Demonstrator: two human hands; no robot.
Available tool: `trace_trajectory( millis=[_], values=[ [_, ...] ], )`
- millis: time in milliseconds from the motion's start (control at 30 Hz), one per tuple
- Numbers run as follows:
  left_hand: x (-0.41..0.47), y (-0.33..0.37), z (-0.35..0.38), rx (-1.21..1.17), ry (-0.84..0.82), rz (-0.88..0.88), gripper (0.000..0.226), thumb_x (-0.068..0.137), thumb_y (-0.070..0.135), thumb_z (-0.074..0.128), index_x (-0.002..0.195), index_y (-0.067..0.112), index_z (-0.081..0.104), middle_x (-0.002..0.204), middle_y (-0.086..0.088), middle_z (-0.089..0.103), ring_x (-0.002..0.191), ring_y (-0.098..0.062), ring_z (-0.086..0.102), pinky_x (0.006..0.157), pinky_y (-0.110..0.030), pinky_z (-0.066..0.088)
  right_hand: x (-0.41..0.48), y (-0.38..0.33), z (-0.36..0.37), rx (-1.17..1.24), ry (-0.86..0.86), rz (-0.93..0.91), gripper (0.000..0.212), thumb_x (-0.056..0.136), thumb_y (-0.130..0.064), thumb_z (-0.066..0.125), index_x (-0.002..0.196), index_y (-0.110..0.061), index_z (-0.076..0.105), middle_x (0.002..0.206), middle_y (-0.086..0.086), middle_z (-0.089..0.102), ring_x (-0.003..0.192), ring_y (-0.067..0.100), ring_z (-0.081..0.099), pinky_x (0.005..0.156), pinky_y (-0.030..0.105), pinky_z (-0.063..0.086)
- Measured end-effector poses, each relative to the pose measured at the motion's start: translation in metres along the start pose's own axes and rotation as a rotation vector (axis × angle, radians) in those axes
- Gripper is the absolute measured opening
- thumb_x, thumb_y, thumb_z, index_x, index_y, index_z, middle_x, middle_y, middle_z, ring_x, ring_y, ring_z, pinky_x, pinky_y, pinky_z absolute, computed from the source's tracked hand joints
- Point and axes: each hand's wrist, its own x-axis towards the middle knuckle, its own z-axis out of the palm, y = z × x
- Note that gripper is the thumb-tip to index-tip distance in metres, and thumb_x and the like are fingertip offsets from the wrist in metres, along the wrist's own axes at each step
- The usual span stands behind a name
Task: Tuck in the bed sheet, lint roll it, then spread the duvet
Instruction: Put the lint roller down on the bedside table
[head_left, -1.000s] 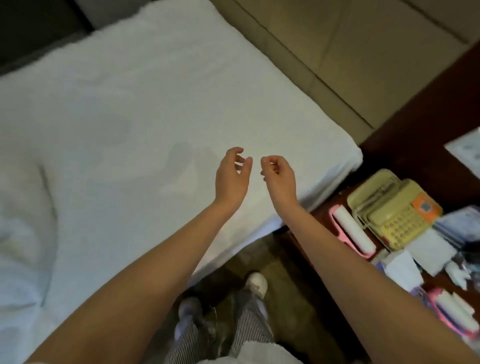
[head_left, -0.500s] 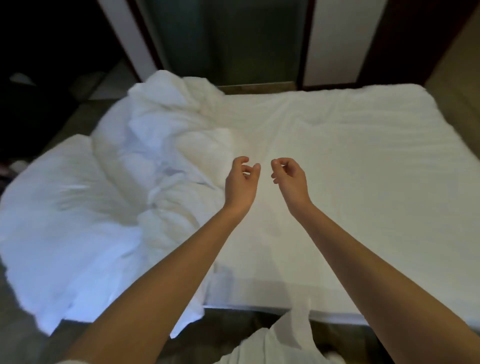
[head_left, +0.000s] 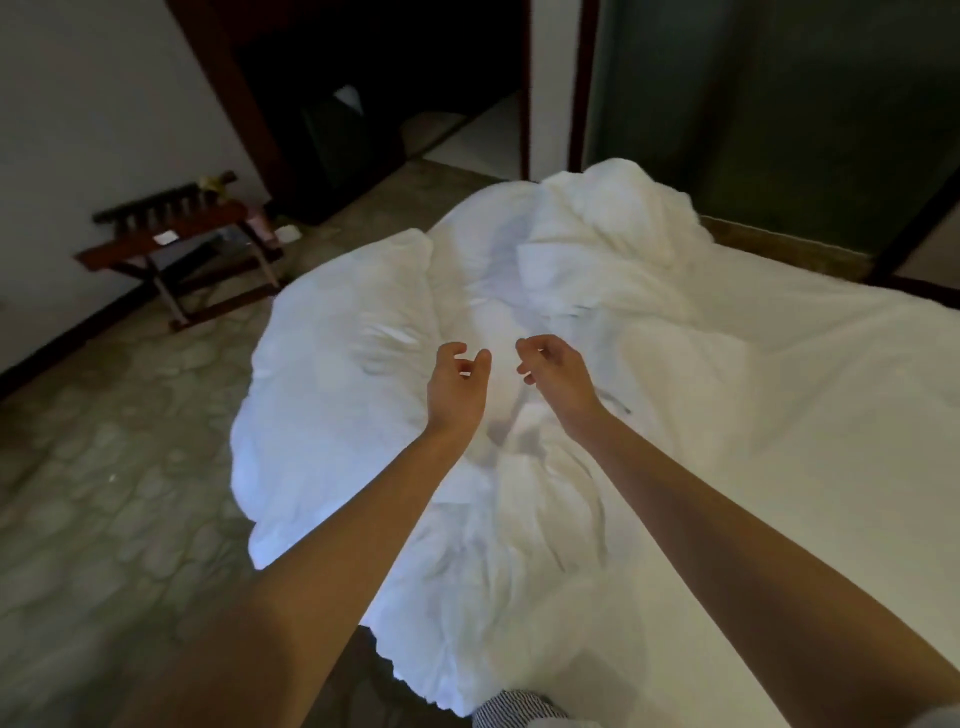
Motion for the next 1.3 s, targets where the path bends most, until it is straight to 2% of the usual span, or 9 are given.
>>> trace_trajectory(
  millis=[133,267,433,567,733,933,1100,1200,1300],
  values=[
    [0.074,-0.012,-0.046,0.020,0.131,-0.084,0.039,0.095,0.025,0.053,0.125,0.003,0.045,0.116,-0.014,0.058,0.102,-0.025,0.055,0.085,-0.028,0.042,0.062,-0.012,0.064,-0.079,-0.137,0.034,0.015,0.093,-0.023,0.056,0.096,-0.008,0.058,0.073,-0.002,0.057,0.066,0.007,0.054,0.071,0.022,0.044],
    [0.139,-0.028,-0.088,0.028,0.201,-0.163,0.041,0.094,0.028,0.054,0.126,0.004,0.044,0.118,-0.015,0.057,0.108,-0.029,0.055,0.085,-0.029,0.042,0.121,-0.018,0.119,-0.252,-0.215,0.070,0.028,0.091,-0.029,0.057,0.108,-0.007,0.060,0.093,0.004,0.061,0.093,0.021,0.060,0.090,0.034,0.045],
    [0.218,-0.074,-0.140,0.090,0.254,-0.266,0.050,0.089,0.034,0.060,0.127,0.007,0.043,0.122,-0.016,0.055,0.111,-0.030,0.055,0.090,-0.031,0.043,0.178,-0.008,0.180,-0.366,-0.243,0.118,0.027,0.089,-0.028,0.060,0.108,-0.009,0.056,0.070,-0.006,0.051,0.085,0.018,0.052,0.080,0.027,0.040],
    [0.277,-0.118,-0.180,0.208,0.222,-0.399,0.070,0.080,0.044,0.069,0.134,0.013,0.037,0.133,-0.013,0.043,0.119,-0.031,0.049,0.097,-0.039,0.043,0.216,0.012,0.225,-0.523,-0.297,0.247,0.048,0.086,-0.034,0.059,0.127,-0.013,0.044,0.090,0.000,0.053,0.096,0.021,0.053,0.088,0.032,0.042],
    [0.341,-0.165,-0.213,0.325,0.207,-0.500,0.090,0.074,0.054,0.071,0.141,0.012,0.028,0.141,-0.015,0.034,0.129,-0.032,0.036,0.103,-0.042,0.035,0.262,0.034,0.279,-0.631,-0.219,0.402,0.070,0.085,-0.039,0.060,0.143,-0.015,0.028,0.139,0.010,0.040,0.127,0.032,0.040,0.104,0.040,0.036],
    [0.405,-0.211,-0.231,0.338,0.169,-0.621,0.120,0.065,0.061,0.073,0.150,0.015,0.002,0.148,-0.018,0.023,0.138,-0.032,0.023,0.111,-0.044,0.025,0.307,0.068,0.315,-0.575,-0.042,0.596,0.097,0.078,-0.053,0.067,0.148,-0.012,0.011,0.148,0.017,0.029,0.134,0.037,0.033,0.110,0.046,0.028],
    [0.424,-0.238,-0.219,0.299,0.046,-0.684,0.133,0.057,0.062,0.078,0.148,0.027,-0.013,0.145,-0.019,0.027,0.135,-0.035,0.026,0.109,-0.046,0.029,0.318,0.099,0.330,-0.576,0.006,0.702,0.113,0.059,-0.072,0.068,0.141,-0.016,0.015,0.139,0.013,0.030,0.133,0.034,0.031,0.111,0.047,0.027],
    [0.428,-0.253,-0.216,0.190,-0.025,-0.719,0.128,0.056,0.064,0.077,0.148,0.026,-0.005,0.145,-0.018,0.029,0.133,-0.034,0.033,0.105,-0.047,0.037,0.320,0.113,0.340,-0.615,0.031,0.699,0.118,0.063,-0.071,0.067,0.147,-0.016,0.005,0.147,0.010,0.021,0.138,0.030,0.020,0.114,0.044,0.020],
    [0.427,-0.260,-0.211,0.178,-0.003,-0.737,0.117,0.057,0.063,0.077,0.144,0.019,0.013,0.141,-0.016,0.035,0.131,-0.034,0.035,0.105,-0.046,0.035,0.315,0.120,0.349,-0.625,0.103,0.666,0.113,0.065,-0.068,0.068,0.145,-0.012,0.011,0.146,0.009,0.024,0.138,0.028,0.020,0.114,0.041,0.018]
  ],
)
